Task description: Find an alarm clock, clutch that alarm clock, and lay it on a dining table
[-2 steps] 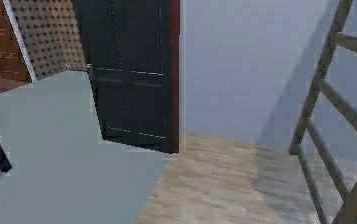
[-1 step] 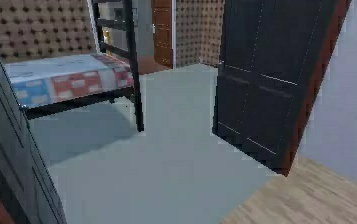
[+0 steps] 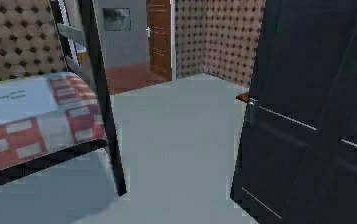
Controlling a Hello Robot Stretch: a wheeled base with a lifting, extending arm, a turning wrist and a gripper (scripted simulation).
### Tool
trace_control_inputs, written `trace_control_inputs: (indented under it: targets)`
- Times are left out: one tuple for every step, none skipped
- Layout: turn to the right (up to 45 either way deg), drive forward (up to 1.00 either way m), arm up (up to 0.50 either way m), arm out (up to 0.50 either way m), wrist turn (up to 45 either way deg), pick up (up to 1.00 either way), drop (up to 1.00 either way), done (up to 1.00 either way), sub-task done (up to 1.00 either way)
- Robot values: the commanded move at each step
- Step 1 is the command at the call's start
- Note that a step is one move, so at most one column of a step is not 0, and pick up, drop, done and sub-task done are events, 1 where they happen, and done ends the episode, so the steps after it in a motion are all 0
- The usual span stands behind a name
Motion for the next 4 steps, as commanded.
trace_control_inputs:
  targets:
    - [0.0, 1.00, 0.00, 0.00, 0.0, 0.00, 0.00, 0.00, 0.00]
    - [-9.0, 0.00, 0.00, 0.00, 0.0, 0.00, 0.00, 0.00, 0.00]
    - [0.0, 0.35, 0.00, 0.00, 0.0, 0.00, 0.00, 0.00, 0.00]
    - [-18.0, 0.00, 0.00, 0.00, 0.0, 0.00, 0.00, 0.00, 0.00]
